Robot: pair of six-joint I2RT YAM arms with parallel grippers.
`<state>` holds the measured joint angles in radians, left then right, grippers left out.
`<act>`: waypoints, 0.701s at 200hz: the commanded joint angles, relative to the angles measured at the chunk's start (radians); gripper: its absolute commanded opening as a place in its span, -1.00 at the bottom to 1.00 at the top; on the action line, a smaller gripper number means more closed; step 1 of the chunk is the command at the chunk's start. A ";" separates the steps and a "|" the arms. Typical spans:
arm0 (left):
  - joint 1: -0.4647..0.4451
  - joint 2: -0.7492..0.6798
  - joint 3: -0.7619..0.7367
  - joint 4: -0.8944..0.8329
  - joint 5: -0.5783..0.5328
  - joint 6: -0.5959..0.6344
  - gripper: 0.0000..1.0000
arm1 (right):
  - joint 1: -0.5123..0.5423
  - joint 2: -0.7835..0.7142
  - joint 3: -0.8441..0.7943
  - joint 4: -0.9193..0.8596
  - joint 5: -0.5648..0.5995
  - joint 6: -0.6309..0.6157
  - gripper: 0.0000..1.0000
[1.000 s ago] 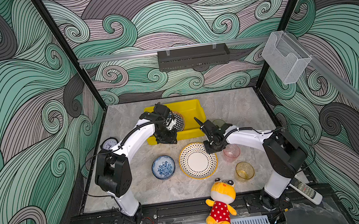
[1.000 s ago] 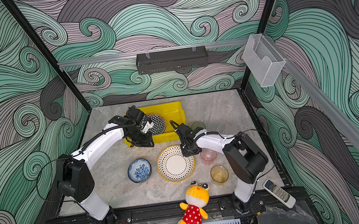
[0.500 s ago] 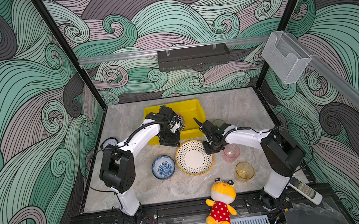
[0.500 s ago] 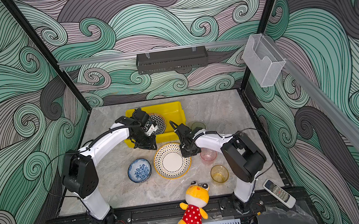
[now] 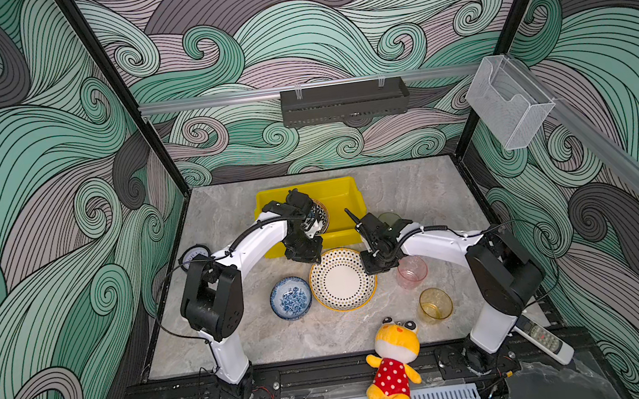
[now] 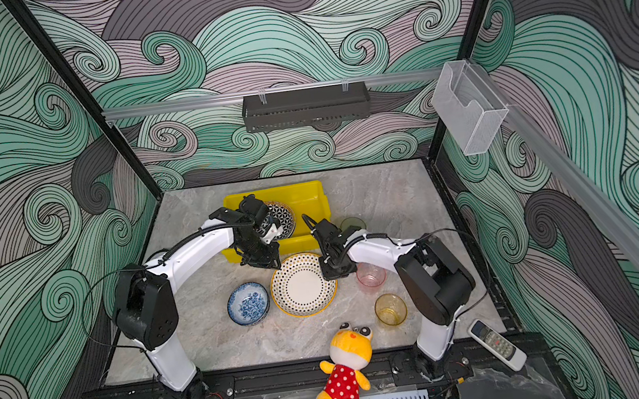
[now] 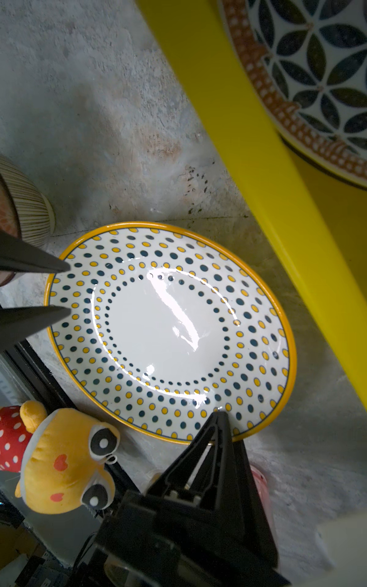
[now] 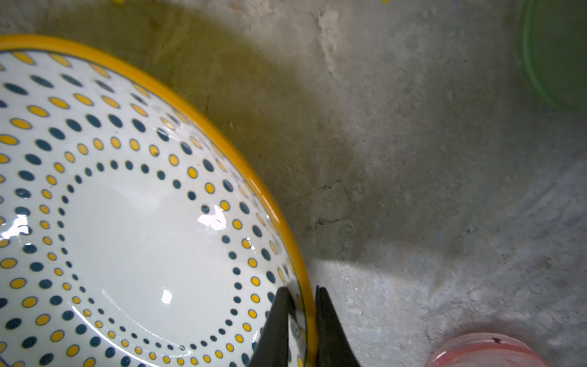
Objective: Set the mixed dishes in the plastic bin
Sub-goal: 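Lower the right gripper onto the dotted plate rim while the left moves beside it, then pinch the dotted plate rim with the right gripper and tilt it up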
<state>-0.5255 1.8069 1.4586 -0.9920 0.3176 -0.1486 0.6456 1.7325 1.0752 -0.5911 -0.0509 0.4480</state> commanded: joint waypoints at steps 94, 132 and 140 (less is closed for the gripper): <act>-0.004 -0.069 0.020 -0.004 -0.028 -0.048 -0.52 | -0.003 -0.144 -0.043 -0.073 0.071 0.015 -1.00; 0.001 -0.092 -0.002 0.012 -0.028 -0.058 -0.52 | -0.003 -0.190 -0.042 -0.085 0.073 0.023 -1.00; 0.004 -0.093 -0.006 0.013 -0.026 -0.059 -0.52 | -0.003 -0.197 -0.042 -0.084 0.071 0.026 -1.00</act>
<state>-0.5251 1.7500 1.4689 -0.9787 0.2989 -0.1940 0.6464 1.5711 1.0515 -0.6186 -0.0502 0.4625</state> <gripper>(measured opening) 0.237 0.083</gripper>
